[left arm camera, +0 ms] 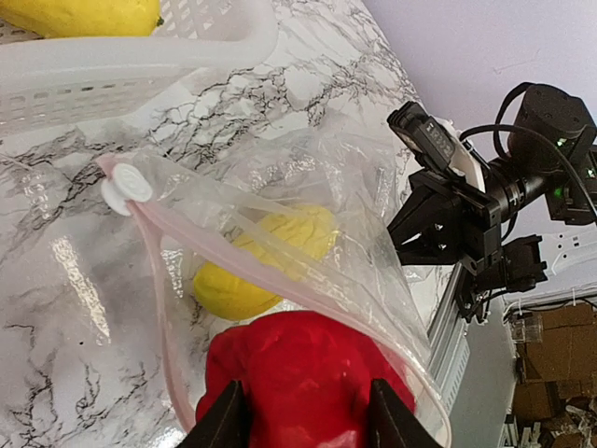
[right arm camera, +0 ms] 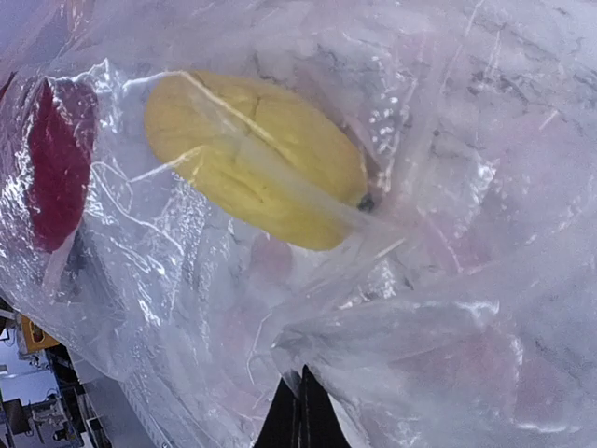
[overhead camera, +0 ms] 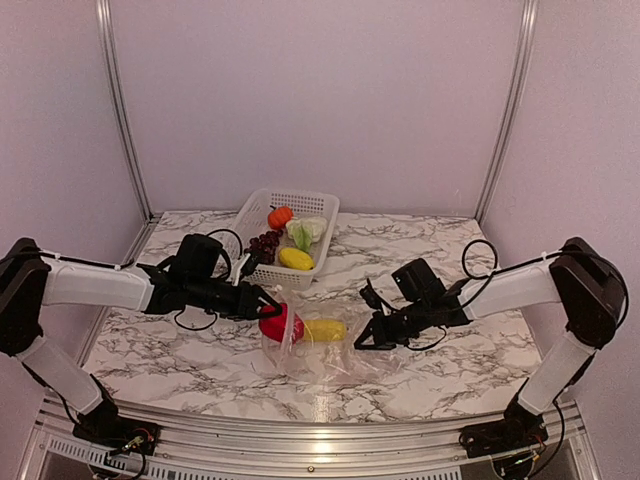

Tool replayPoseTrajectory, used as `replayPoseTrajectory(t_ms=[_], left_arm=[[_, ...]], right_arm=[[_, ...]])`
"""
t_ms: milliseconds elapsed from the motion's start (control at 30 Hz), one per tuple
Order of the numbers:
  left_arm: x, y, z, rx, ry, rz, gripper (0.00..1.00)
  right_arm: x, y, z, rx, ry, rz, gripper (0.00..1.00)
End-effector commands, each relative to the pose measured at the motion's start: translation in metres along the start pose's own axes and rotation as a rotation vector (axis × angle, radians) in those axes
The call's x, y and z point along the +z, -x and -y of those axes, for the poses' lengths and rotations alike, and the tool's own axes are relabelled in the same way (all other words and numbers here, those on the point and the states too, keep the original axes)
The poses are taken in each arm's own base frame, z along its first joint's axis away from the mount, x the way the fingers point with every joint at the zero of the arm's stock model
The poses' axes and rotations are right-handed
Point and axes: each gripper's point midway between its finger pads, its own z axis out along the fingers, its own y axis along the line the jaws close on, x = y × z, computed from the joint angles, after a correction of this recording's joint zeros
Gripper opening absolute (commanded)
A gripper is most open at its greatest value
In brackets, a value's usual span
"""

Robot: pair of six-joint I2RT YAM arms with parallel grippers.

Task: Open the zip-top bag and remove the fake food

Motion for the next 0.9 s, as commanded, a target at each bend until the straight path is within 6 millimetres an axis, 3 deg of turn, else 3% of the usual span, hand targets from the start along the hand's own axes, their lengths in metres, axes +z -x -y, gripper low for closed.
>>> replayPoseTrajectory(t_ms=[0,200,367,467,500,667,867], left_arm=[[-0.026,-0.007,-0.019,-0.001,0.083,-0.019,0.21],[-0.057,0.011,-0.025,-0.016,0.096,0.053,0.20],[-0.078,0.059,-0.024,-0.018,0.106,0.164,0.21],[-0.079,0.090,-0.031,-0.033,0.140,0.190,0.21],[-0.080,0.109,-0.029,-0.021,0.146,0.217,0.21],[-0.068,0.167,-0.039,0.004,0.194,0.261,0.21],[-0.045,0.204,-0.074,0.017,0.302,0.258,0.22]], right_arm=[[-0.015,0.012,0.005,0.028,0.003,0.073,0.00],[-0.022,0.012,0.015,0.054,-0.003,0.089,0.00],[-0.022,0.011,0.017,0.062,-0.005,0.089,0.00],[-0.023,0.014,0.017,0.059,-0.009,0.097,0.00],[-0.023,0.015,0.016,0.058,-0.010,0.100,0.00],[-0.024,0.016,0.017,0.064,-0.019,0.108,0.00],[-0.026,0.018,0.018,0.066,-0.030,0.113,0.00]])
